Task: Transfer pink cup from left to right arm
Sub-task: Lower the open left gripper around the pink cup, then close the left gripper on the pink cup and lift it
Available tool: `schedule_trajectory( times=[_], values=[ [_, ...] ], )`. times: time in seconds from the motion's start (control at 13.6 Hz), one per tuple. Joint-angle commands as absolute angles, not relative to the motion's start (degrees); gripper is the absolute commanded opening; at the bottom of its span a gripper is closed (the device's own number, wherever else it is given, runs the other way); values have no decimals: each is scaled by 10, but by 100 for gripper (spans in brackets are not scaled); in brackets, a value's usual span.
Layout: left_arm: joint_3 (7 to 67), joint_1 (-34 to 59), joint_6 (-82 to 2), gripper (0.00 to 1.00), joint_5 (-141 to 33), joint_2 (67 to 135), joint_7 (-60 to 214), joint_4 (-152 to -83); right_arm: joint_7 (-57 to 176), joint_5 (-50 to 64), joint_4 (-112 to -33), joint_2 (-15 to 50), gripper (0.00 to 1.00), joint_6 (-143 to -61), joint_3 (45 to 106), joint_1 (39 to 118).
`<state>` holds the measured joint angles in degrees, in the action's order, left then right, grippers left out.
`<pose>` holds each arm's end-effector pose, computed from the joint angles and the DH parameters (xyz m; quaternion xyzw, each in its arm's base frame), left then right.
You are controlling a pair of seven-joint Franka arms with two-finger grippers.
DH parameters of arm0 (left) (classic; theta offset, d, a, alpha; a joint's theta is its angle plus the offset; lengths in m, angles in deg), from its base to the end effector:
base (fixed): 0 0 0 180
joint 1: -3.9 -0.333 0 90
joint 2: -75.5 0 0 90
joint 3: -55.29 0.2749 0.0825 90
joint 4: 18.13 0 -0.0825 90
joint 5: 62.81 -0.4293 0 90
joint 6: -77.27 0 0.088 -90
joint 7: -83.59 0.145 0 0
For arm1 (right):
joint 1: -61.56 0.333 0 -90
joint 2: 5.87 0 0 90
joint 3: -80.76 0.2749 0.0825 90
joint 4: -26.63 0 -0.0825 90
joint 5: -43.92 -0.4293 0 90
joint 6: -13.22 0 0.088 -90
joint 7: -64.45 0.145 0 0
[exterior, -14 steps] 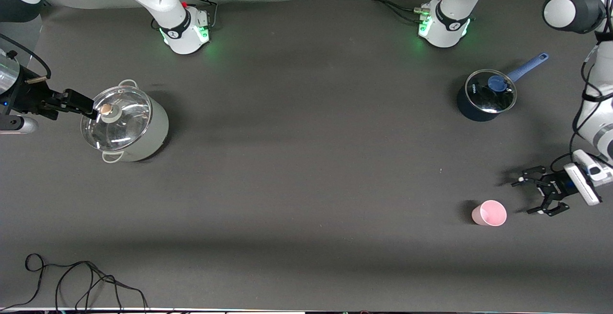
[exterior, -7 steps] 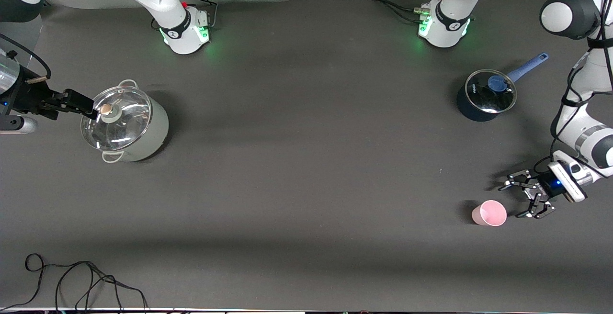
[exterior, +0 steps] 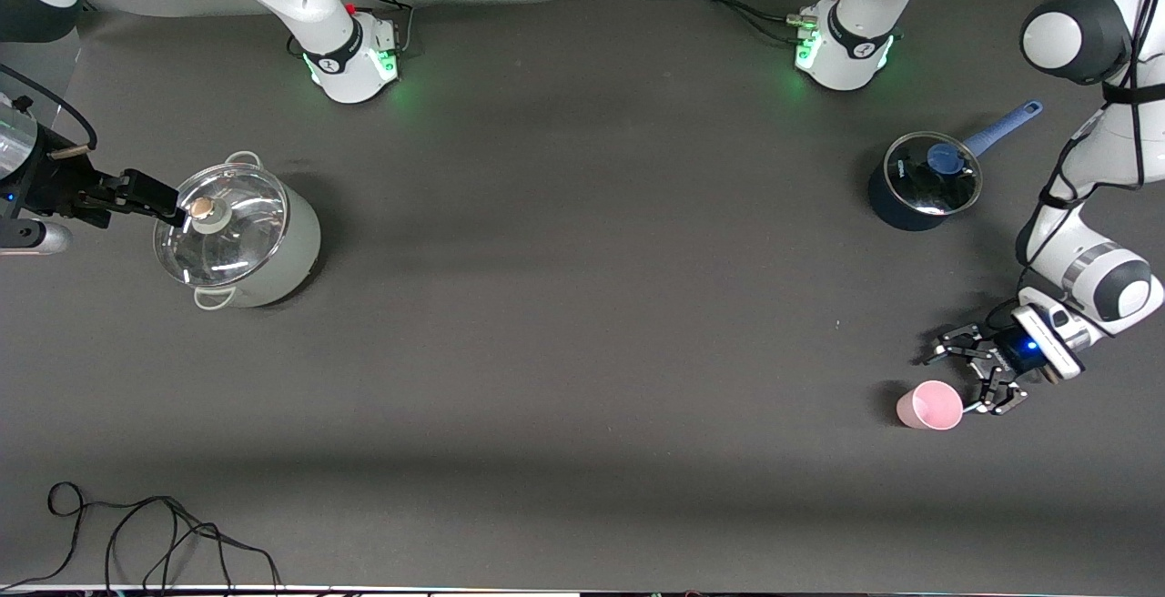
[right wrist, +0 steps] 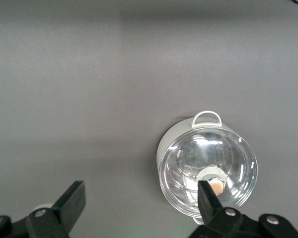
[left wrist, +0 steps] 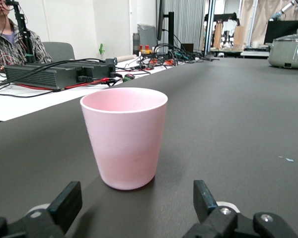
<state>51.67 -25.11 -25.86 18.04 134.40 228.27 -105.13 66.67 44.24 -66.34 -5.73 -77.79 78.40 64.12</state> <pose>0.6307 0.1679 -0.0064 0.6674 -0.4072 0.5316 0.3258 0.5989 0.0013 0.5187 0.9997 -0.0175 -0.0183 0.0032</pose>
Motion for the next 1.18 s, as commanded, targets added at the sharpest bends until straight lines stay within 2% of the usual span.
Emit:
schedule_trajectory(
  times=[0.0, 0.74, 0.81, 0.96, 1.03, 1.11],
  values=[
    [515, -243, -263, 100, 222, 1341, 2316, -1070, 678, 443, -655, -55, 100, -770, 780, 646],
    [512, -205, -302, 99, 282, 1344, 2319, -1069, 678, 443, -655, -56, 100, -770, 780, 646],
    [512, -203, -302, 93, 284, 1344, 2319, -1069, 678, 443, -655, -56, 100, -770, 780, 646],
    [512, -203, -303, 58, 284, 1343, 2319, -1069, 678, 443, -655, -56, 100, -770, 780, 646],
    [512, -203, -303, 47, 284, 1343, 2318, -1069, 678, 443, -655, -56, 100, -770, 780, 646],
    [512, -203, -304, 42, 284, 1341, 2315, -1069, 678, 443, -655, -56, 100, -770, 780, 646]
  ],
)
